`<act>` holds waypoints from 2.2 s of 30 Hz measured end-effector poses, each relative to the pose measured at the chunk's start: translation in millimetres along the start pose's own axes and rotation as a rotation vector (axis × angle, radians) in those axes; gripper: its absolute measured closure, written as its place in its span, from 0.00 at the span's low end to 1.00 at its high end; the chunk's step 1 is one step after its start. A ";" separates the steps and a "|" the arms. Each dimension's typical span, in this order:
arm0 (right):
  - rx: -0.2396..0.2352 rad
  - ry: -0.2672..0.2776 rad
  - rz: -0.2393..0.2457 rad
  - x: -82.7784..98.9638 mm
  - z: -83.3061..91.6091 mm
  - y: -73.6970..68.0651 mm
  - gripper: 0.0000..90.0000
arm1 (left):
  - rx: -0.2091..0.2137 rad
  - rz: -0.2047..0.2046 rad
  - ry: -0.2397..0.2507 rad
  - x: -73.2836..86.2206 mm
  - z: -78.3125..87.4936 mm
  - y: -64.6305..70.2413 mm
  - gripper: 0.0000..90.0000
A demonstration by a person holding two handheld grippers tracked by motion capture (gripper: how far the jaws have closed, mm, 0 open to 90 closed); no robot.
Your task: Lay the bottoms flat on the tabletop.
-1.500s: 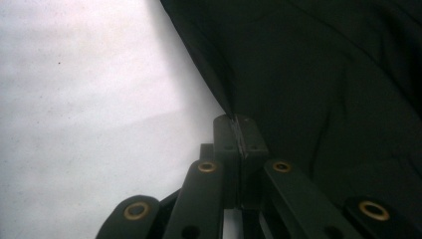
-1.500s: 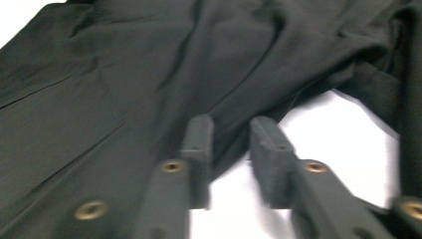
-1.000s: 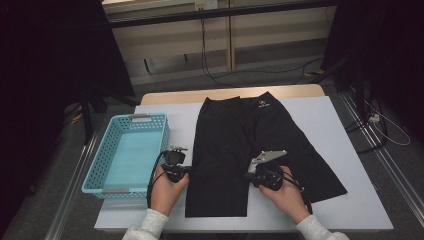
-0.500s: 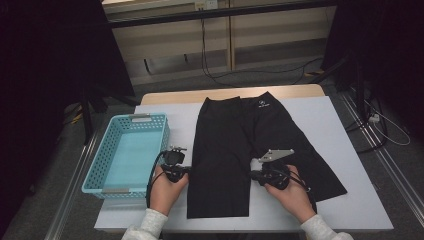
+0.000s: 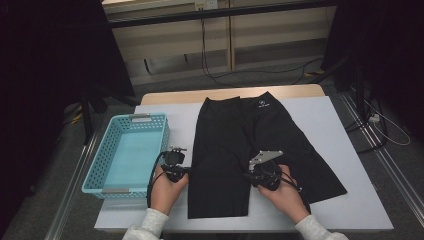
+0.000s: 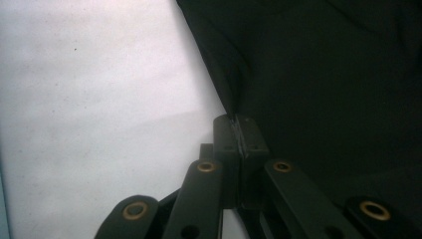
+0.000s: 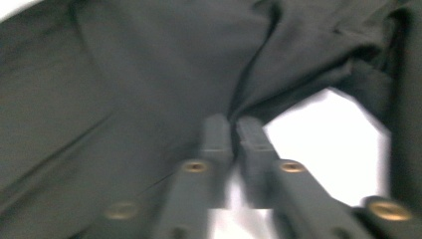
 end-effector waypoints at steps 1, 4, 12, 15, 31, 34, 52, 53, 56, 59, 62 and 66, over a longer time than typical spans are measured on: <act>-0.003 0.004 -0.006 0.1 0.1 0.2 0.99 | 0.000 -0.002 0.000 -0.2 0.0 -0.5 0.99; -0.007 0.001 -0.003 -0.2 0.6 -1.4 0.99 | 0.000 0.007 -0.009 0.0 1.1 -1.4 0.99; -0.051 -0.001 -0.009 -0.1 1.6 -3.7 0.99 | -0.013 -0.004 -0.025 2.2 3.0 -0.3 0.99; -0.064 -0.001 -0.017 0.3 2.0 -5.0 0.99 | -0.012 0.005 -0.018 1.8 4.1 -2.7 0.99; -0.081 -0.004 -0.002 1.8 3.9 -14.8 0.99 | -0.016 0.009 -0.045 6.4 7.5 -4.0 1.00; -0.087 -0.005 0.002 1.9 4.3 -16.9 0.99 | -0.021 0.006 -0.049 7.2 8.1 -4.3 1.00; -0.091 0.004 0.010 -0.4 4.6 -19.8 0.99 | -0.024 0.002 -0.055 7.3 12.2 -5.0 1.00; -0.090 0.002 0.011 -0.4 4.4 -20.0 0.99 | -0.025 -0.001 -0.054 7.3 12.3 -4.9 1.00; -0.094 -0.002 0.019 -0.2 3.6 -22.2 0.99 | -0.024 -0.001 -0.059 8.1 11.5 -5.5 1.00; -0.093 0.003 0.023 -1.2 3.4 -23.6 0.99 | -0.025 0.005 -0.051 7.4 12.4 -6.2 1.00; -0.099 0.008 0.025 -1.1 2.5 -23.7 0.97 | -0.021 0.004 -0.043 6.0 13.6 -5.9 1.00; -0.092 0.020 0.029 -2.3 6.7 -20.7 0.85 | -0.006 -0.007 -0.030 3.7 14.6 -4.5 0.96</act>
Point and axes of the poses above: each handheld gripper's, and its own axes: z roughly backward along the jaws, x roughly out of its underside, y roughly to its right, the point moved 7 cm from there along -z, roughly forward along the jaws, and after that the axes turned 7 degrees about z, right-handed, at the moved point
